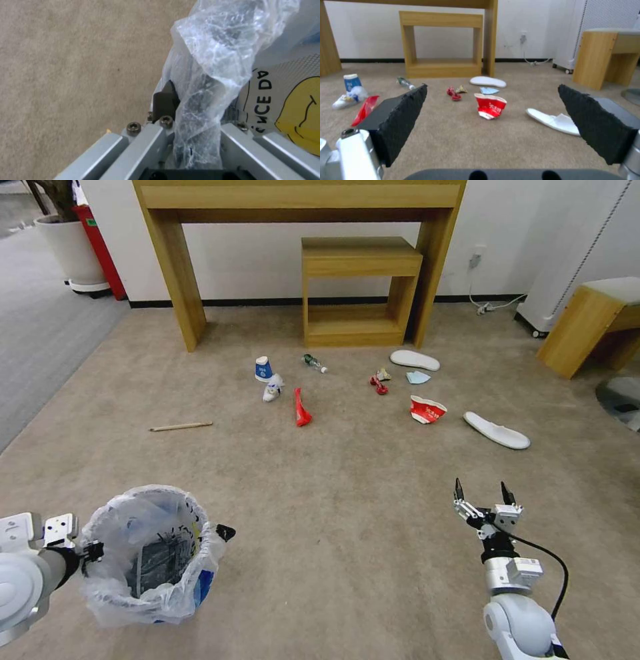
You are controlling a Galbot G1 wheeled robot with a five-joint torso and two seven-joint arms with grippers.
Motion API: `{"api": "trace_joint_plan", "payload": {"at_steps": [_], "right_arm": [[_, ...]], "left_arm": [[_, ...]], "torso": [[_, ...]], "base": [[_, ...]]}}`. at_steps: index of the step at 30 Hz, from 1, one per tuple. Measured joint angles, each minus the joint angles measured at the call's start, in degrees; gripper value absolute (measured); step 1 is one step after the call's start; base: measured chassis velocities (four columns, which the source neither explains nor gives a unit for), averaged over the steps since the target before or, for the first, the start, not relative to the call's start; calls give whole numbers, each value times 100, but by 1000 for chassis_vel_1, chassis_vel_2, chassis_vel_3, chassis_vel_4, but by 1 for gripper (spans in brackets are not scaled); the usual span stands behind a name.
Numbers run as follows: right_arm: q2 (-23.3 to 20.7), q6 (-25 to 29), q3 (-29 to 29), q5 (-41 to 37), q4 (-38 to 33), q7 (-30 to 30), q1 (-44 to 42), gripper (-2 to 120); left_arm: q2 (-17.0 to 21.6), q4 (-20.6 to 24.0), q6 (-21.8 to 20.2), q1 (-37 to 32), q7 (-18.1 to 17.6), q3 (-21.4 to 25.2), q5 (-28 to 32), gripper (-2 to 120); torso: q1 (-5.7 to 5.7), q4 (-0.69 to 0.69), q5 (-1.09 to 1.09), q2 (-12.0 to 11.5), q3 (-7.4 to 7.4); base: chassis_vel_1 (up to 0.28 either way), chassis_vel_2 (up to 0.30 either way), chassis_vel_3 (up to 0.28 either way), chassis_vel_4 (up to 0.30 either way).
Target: Pick up the trash bin and place the garbage on the floor into it.
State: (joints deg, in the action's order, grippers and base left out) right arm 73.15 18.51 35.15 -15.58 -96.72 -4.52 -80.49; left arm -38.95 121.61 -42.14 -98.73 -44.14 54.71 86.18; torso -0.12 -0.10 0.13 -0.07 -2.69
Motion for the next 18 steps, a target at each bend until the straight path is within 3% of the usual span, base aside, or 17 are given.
{"api": "trace_joint_plan", "payload": {"at_steps": [18], "right_arm": [[23,-35,32,-8,-75,-1,-23,100]], "left_arm": [[33,25,0,-14,8,11,-17,0]], "torso": [[0,0,-1,0,0]], "base": [[-119,113,116,-117]]}}
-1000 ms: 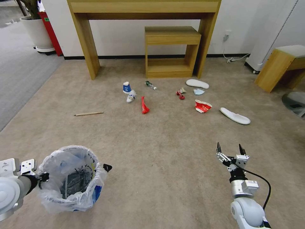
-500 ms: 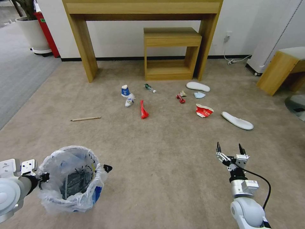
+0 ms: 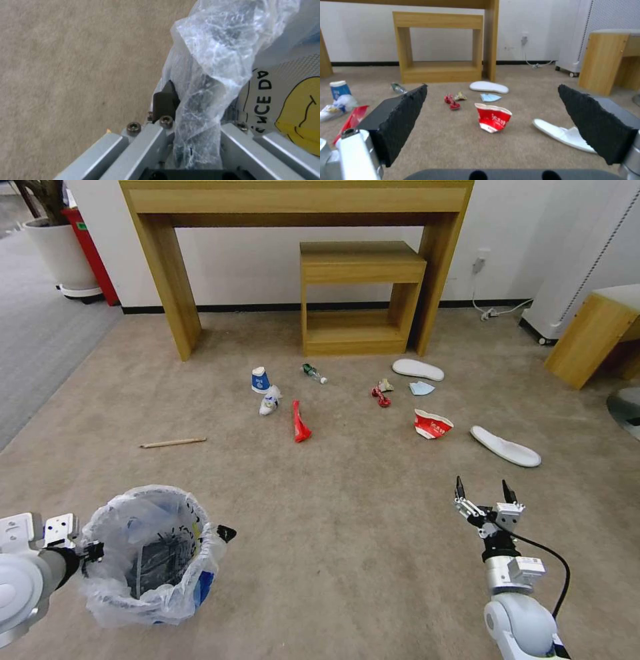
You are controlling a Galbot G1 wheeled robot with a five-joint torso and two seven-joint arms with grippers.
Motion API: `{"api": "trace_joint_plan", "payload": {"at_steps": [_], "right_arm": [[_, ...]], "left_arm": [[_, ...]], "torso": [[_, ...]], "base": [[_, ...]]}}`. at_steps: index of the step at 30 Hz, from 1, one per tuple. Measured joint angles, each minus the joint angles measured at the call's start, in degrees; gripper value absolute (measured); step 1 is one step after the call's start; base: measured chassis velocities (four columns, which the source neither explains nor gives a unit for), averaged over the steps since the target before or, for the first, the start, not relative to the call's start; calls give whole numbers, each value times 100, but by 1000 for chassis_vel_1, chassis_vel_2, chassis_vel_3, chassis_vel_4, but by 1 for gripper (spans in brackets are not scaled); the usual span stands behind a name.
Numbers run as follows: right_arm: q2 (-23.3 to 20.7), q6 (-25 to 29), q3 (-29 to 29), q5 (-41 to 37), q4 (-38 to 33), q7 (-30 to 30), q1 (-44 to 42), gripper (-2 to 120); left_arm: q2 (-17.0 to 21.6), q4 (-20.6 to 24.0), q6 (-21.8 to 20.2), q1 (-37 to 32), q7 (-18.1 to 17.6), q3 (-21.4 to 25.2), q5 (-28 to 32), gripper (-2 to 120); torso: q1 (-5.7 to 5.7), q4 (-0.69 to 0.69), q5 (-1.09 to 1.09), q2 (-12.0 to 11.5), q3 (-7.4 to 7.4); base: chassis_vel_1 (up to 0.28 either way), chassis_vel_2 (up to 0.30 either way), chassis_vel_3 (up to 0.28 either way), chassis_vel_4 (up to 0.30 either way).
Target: Pick up the trash bin and place the garbage on the floor into it.
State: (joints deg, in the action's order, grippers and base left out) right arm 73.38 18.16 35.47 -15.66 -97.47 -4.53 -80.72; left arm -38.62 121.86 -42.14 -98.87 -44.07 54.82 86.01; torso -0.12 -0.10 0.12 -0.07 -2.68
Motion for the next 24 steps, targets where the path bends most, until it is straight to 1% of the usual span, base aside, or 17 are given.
{"api": "trace_joint_plan", "payload": {"at_steps": [18,24], "right_arm": [[10,-3,-12,9,-2,-8,4,100],[22,-5,-18,89,34,-45,22,100]], "left_arm": [[-23,16,0,-9,11,-4,-55,0],[-23,-15,1,11,15,-17,-75,0]], "torso": [[0,0,1,0,0],[-1,0,0,0,-1]], "base": [[-176,164,179,-165],[-134,121,116,-121]]}}
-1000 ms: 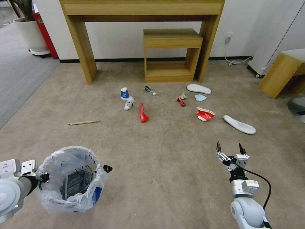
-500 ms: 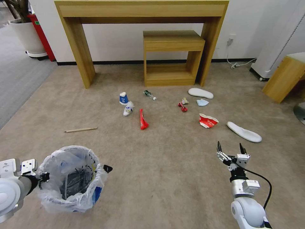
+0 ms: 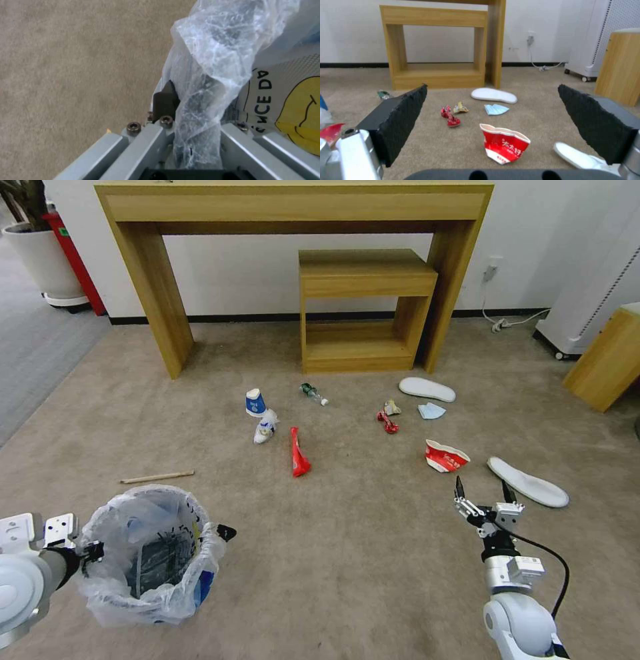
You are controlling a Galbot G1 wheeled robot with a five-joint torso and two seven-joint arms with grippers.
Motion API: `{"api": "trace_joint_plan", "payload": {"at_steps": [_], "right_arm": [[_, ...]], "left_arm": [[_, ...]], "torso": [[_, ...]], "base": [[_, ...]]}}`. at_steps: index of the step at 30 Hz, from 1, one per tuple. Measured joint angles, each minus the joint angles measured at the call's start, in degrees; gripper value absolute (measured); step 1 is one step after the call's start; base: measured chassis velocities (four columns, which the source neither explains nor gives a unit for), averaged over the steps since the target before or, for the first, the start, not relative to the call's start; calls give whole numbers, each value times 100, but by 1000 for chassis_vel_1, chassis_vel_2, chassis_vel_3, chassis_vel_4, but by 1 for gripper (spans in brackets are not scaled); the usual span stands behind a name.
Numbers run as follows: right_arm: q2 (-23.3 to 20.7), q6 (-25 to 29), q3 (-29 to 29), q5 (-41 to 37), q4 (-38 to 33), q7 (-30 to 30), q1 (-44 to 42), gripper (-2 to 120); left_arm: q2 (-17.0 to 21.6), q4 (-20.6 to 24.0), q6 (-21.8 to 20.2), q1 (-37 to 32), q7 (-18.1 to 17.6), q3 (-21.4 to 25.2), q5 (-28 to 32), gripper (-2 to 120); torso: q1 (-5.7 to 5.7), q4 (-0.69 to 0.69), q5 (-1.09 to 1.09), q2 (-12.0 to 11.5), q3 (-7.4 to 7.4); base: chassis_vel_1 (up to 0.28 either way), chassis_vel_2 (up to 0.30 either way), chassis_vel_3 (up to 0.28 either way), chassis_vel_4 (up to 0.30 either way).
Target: Pick up the trash bin and place the garbage on the floor into it.
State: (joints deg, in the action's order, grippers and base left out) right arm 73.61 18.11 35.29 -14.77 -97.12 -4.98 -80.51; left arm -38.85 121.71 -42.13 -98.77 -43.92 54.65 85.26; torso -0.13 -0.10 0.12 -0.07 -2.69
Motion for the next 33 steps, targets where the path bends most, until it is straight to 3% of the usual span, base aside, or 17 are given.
{"api": "trace_joint_plan", "payload": {"at_steps": [14,33], "right_arm": [[33,31,-16,102,50,0,9,100],[61,93,-47,131,93,54,19,100]], "left_arm": [[8,-22,0,24,22,-32,-35,0],[14,-96,0,40,24,-47,-50,0]], "torso": [[1,0,0,0,1],[1,0,0,0,1]], "base": [[19,44,-21,-35],[167,170,-160,-171]]}}
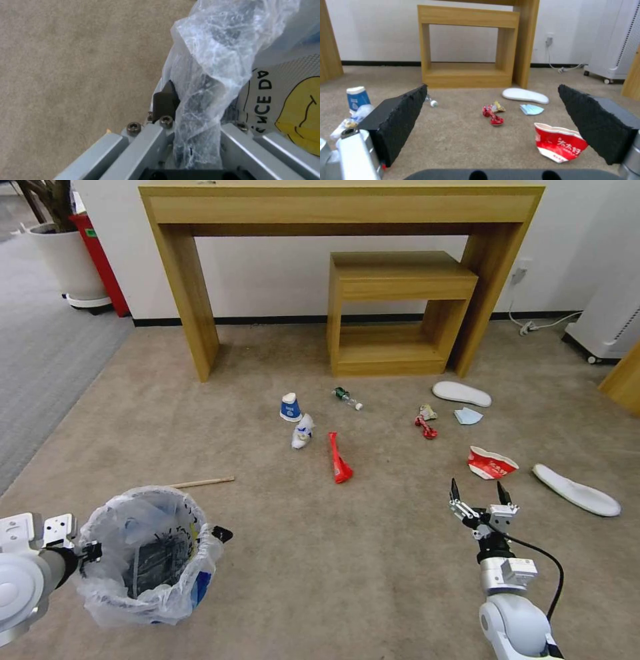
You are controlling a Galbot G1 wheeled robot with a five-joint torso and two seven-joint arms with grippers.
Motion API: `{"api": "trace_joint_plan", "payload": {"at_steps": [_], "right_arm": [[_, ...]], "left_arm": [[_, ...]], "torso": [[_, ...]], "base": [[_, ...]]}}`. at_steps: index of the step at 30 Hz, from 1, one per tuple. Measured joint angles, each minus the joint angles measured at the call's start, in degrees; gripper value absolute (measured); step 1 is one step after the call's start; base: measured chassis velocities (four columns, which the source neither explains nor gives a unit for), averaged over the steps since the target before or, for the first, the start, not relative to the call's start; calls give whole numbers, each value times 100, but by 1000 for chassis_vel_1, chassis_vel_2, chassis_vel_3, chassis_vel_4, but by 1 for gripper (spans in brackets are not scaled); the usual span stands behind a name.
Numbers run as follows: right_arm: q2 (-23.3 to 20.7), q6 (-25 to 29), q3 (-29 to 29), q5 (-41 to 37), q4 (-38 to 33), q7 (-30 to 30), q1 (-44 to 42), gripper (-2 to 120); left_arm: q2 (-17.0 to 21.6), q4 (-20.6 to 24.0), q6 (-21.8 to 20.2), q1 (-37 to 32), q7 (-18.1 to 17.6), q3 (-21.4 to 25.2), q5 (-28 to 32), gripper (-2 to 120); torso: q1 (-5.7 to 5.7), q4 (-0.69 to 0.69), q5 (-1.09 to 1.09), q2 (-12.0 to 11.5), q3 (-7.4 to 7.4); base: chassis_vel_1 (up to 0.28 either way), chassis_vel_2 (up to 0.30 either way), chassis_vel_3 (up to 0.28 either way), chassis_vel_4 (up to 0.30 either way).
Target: Pick up the trash bin and place the garbage on the floor into it.
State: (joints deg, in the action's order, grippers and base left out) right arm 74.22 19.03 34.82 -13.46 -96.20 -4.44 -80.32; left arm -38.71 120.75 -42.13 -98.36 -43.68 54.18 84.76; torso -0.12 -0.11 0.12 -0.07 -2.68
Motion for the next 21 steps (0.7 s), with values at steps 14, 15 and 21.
{"api": "trace_joint_plan", "payload": {"at_steps": [14,15,21], "right_arm": [[7,12,7,8,-4,32,-13,100],[8,17,7,7,-6,36,-13,100],[6,37,21,8,-7,54,-24,100]], "left_arm": [[-30,15,0,-36,9,7,-34,0],[-35,19,0,-36,11,9,-36,0],[-60,25,0,-35,17,2,-57,0]], "torso": [[0,1,0,0,0],[0,1,0,0,0],[0,0,0,0,0]], "base": [[108,93,-97,-104],[72,81,-92,-75],[73,70,-68,-67]]}}
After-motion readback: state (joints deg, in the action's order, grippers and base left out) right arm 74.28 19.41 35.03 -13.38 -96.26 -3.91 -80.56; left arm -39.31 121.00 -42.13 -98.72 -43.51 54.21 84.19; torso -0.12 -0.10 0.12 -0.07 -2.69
